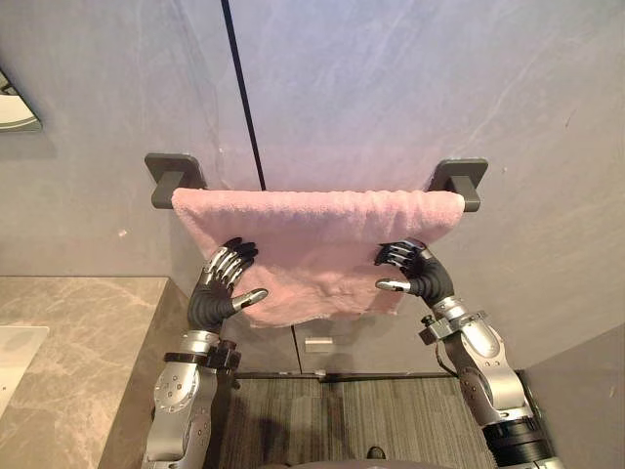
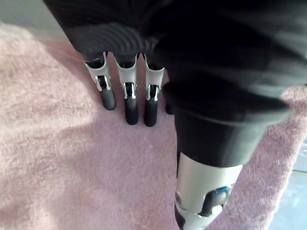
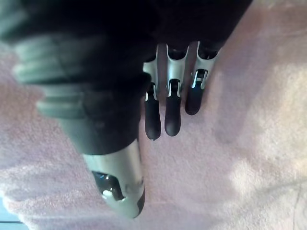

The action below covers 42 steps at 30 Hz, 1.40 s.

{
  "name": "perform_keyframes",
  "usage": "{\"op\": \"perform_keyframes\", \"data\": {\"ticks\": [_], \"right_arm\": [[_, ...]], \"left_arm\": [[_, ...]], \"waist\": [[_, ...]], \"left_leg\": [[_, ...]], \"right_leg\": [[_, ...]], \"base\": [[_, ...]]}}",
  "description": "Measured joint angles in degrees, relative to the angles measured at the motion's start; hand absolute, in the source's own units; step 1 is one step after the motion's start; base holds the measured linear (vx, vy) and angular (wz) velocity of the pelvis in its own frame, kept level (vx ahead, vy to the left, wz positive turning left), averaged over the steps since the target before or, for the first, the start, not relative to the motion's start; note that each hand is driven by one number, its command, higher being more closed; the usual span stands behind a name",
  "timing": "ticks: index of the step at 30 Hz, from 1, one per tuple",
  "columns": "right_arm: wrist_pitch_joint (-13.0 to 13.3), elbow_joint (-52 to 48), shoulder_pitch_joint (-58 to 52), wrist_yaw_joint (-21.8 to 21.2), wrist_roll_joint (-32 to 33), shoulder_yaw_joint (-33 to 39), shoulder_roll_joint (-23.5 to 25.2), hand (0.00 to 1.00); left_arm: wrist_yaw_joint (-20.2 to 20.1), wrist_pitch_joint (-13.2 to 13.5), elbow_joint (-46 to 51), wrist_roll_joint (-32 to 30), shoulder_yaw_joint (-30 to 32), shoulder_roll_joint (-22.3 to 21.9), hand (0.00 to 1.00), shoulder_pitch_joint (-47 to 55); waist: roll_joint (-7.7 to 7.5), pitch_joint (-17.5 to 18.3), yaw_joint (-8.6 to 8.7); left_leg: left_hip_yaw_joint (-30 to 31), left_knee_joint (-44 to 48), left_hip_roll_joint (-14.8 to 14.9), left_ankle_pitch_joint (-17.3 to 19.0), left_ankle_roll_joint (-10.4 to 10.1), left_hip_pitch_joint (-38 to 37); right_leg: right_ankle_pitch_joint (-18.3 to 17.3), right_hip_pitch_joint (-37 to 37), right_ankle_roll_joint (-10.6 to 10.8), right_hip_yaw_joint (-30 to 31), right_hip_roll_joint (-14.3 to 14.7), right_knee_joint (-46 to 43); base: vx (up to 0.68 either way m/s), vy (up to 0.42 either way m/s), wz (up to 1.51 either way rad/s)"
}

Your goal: Organize washtable

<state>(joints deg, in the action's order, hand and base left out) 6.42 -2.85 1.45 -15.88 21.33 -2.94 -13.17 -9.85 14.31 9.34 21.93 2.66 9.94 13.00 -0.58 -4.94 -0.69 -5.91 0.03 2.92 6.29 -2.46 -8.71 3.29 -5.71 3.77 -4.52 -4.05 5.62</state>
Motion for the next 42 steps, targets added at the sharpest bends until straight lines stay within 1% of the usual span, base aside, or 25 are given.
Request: {"op": "perform_keyframes", "data": {"ticks": [1,4,8,10,12,16,19,23,25,29,31,33,38,39,42], "right_arm": [[0.00,-0.49,-0.43,0.21,0.00,0.71,0.26,0.00],[1.07,-1.22,-2.03,1.00,0.00,3.84,1.69,0.00],[1.38,-3.29,-4.82,2.25,0.01,7.94,3.26,0.00],[2.06,-3.46,-5.70,2.53,0.00,10.11,3.87,0.00],[2.08,-3.74,-6.46,3.16,0.01,11.25,4.13,0.00],[2.16,-8.38,-9.61,3.16,0.04,12.80,5.74,0.00],[2.16,-9.49,-11.17,3.16,0.03,13.91,6.74,0.00],[2.16,-9.63,-12.91,3.24,-0.10,15.91,7.87,0.00],[2.16,-9.63,-13.42,3.31,-0.86,16.69,8.33,0.00],[2.15,-9.22,-16.27,3.46,-5.25,18.56,8.34,0.00],[2.18,-7.79,-17.29,3.45,-8.02,18.90,8.32,0.00],[2.13,-2.92,-17.73,3.68,-11.45,18.89,8.30,0.00],[2.09,5.85,-18.32,5.11,-16.46,18.46,7.73,0.00],[2.02,9.40,-18.19,5.87,-18.30,17.43,6.62,0.00],[1.94,15.92,-18.12,5.98,-22.00,15.66,4.77,0.00]], "left_arm": [[0.02,0.00,0.00,0.01,0.39,-0.27,0.00,0.17],[-0.02,0.00,0.16,0.02,1.99,-1.22,0.00,1.37],[0.03,0.01,1.74,0.20,4.42,-3.43,0.00,2.87],[0.04,0.02,2.46,0.40,5.38,-4.17,0.00,3.67],[0.03,0.01,2.62,0.48,6.44,-4.96,0.00,3.91],[0.13,0.02,3.15,0.91,7.41,-6.14,0.00,5.12],[0.14,0.02,3.22,1.03,9.03,-7.61,0.00,5.37],[0.16,0.00,3.26,1.55,9.81,-7.91,0.00,6.40],[0.15,-0.01,3.25,2.21,10.94,-8.43,0.00,7.33],[0.09,-0.01,2.50,2.47,11.60,-8.85,0.00,9.67],[0.01,-0.05,0.17,2.62,12.17,-9.39,0.00,10.90],[-0.05,-0.31,-4.41,2.59,12.87,-9.62,0.00,11.22],[-0.06,-0.82,-13.14,1.37,12.43,-9.33,0.00,11.26],[0.02,-1.08,-16.68,-0.57,11.55,-8.29,0.00,11.01],[0.17,-1.68,-22.15,-4.54,9.66,-6.89,0.00,10.63]], "waist": [[-0.07,-0.04,-0.04],[-0.13,-0.03,0.00],[-0.13,-0.03,0.00],[-0.13,-0.03,0.05],[-0.13,-0.03,0.06],[-0.13,-0.02,0.16],[-0.15,-0.01,0.14],[-0.18,0.01,0.09],[-0.18,0.01,0.18],[-0.18,0.02,0.17],[-0.28,0.09,0.26],[-0.53,0.27,0.38],[-0.56,0.41,0.21],[-0.56,0.57,0.17],[-0.50,0.75,0.15]], "left_leg": [[0.02,0.00,0.00,0.00,0.00,0.01],[0.06,-0.04,-0.02,0.00,0.00,0.05],[0.25,-0.05,-0.01,0.00,0.00,0.19],[0.31,-0.04,-0.01,0.00,0.00,0.23],[0.38,-0.03,0.00,0.00,0.00,0.28],[0.56,0.00,0.01,0.00,0.00,0.37],[0.67,0.03,0.00,0.00,0.00,0.39],[0.93,0.11,0.00,0.00,-0.01,0.45],[0.93,0.14,0.00,0.00,-0.01,0.44],[1.07,0.15,0.00,0.00,0.00,0.47],[1.15,0.14,0.00,0.00,0.00,0.47],[1.24,0.11,0.00,0.00,-0.01,0.69],[1.28,-0.08,0.11,-0.01,0.00,0.91],[1.28,-0.05,0.10,-0.01,-0.01,0.85],[1.27,0.17,0.07,-0.02,-0.02,0.77]], "right_leg": [[0.00,0.00,0.00,-0.02,0.00,0.00],[-0.02,0.03,0.02,-0.06,-0.03,0.01],[-0.09,0.07,0.08,-0.24,-0.05,0.02],[-0.10,0.07,0.08,-0.29,-0.05,0.02],[-0.10,0.07,0.08,-0.35,-0.05,0.02],[-0.13,0.06,0.06,-0.50,-0.07,0.02],[-0.13,0.02,0.07,-0.61,-0.09,0.02],[-0.14,-0.08,0.08,-0.87,-0.11,0.02],[-0.14,-0.09,0.08,-0.88,-0.13,0.02],[-0.17,-0.15,0.10,-1.05,-0.18,0.02],[-0.21,-0.19,0.12,-1.34,-0.20,0.01],[-0.25,-0.22,0.11,-1.54,-0.19,0.01],[-0.39,-0.19,0.21,-1.73,-0.28,0.01],[-0.39,-0.17,0.21,-1.81,-0.29,0.01],[-0.39,-0.11,0.21,-1.92,-0.31,0.00]], "base": [[0.00,0.000,0.00],[0.00,0.000,0.00],[0.00,0.000,0.02],[0.00,0.000,0.00],[0.00,0.000,0.00],[0.00,0.000,0.00],[0.00,0.000,0.00],[0.00,0.000,0.01],[0.00,0.000,0.00],[0.00,0.000,0.01],[0.00,0.000,0.00],[-0.05,-0.023,0.02],[-0.03,-0.015,0.01],[0.00,0.000,0.00],[0.00,0.000,0.00]]}}
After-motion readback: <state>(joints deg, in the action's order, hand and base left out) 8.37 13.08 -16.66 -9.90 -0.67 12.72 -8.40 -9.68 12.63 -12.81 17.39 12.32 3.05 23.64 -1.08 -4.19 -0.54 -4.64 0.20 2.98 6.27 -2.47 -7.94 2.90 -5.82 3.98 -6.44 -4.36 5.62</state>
